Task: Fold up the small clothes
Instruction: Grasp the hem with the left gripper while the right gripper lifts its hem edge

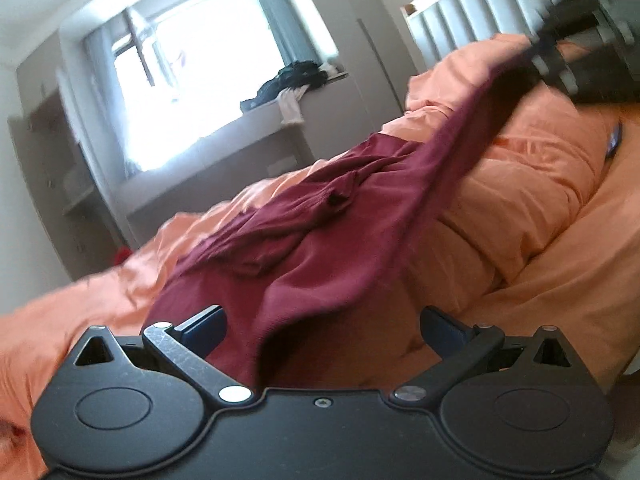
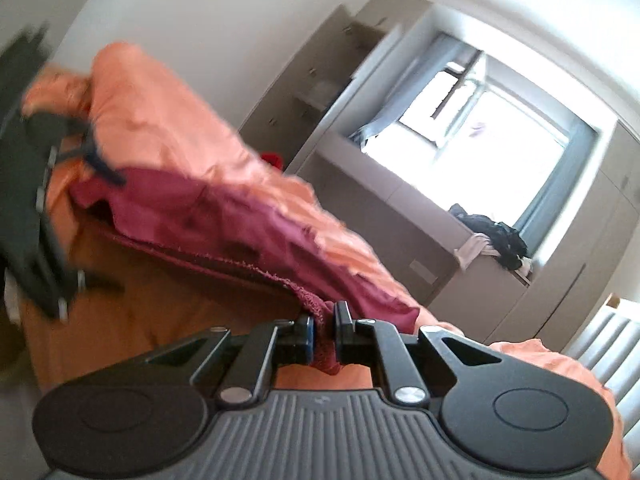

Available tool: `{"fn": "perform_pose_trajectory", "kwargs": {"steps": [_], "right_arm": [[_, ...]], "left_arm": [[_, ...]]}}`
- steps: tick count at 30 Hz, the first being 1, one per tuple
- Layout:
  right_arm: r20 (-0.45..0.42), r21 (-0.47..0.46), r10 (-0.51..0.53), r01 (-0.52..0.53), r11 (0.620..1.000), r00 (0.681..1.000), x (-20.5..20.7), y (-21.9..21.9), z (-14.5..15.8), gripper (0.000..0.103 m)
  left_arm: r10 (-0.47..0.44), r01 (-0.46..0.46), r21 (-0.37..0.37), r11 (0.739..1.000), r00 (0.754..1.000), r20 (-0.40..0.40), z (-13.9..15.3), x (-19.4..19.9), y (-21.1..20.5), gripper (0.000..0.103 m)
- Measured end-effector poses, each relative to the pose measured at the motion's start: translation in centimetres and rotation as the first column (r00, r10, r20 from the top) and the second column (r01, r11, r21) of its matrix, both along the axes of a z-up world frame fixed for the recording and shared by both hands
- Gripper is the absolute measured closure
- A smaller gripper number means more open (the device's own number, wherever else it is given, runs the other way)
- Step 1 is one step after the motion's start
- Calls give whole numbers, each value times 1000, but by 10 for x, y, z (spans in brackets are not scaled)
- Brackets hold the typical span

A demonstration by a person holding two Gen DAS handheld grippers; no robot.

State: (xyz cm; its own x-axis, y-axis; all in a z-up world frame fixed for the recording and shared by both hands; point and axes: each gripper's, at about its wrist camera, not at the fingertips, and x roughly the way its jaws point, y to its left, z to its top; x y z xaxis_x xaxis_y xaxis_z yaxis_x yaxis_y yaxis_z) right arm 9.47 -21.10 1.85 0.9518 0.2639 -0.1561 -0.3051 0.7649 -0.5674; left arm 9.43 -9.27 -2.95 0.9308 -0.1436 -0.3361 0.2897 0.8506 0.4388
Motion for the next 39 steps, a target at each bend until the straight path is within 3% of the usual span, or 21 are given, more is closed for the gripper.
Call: {"fn": "perform_pose_trajectory", "kwargs": {"steps": [4, 6, 9, 11, 14, 20, 23, 31, 39], "right_arm": [[27, 61, 0, -2, 998, 1000, -6, -12, 14, 93], [43, 68, -5, 2, 998, 999, -9, -14, 15, 93], [60, 85, -20, 15, 996, 998, -16, -16, 14, 93], [75, 100, -39, 31, 994, 996, -18, -21, 13, 94], [95, 153, -78, 63, 986, 992, -28, -28, 12, 94], [90, 218, -116, 94, 971, 989, -30, -33, 10, 94], [88, 233, -124, 101, 967, 988, -32, -33, 9, 94], [141, 326, -189, 135, 936, 972, -53, -46, 17, 95], [246, 393, -239, 129, 911, 939, -109, -63, 32, 96]], "left_arm": [[53, -56, 65, 996, 998, 41, -4, 13, -10, 1], [109, -112, 75, 991, 993, 39, -4, 23, -8, 7], [184, -183, 68, 981, 983, -11, -2, 36, 8, 32], [217, -214, 78, 974, 976, -31, -1, 39, 21, 62], [249, -246, 106, 964, 969, -12, 1, 35, 40, 78], [287, -297, 184, 937, 955, 77, 2, 22, 62, 84], [293, -300, 135, 944, 953, 71, 11, 21, 68, 99], [269, -273, -10, 962, 941, 205, 59, -11, 67, 100], [191, -191, -30, 981, 933, 304, 102, -72, 54, 100]]}}
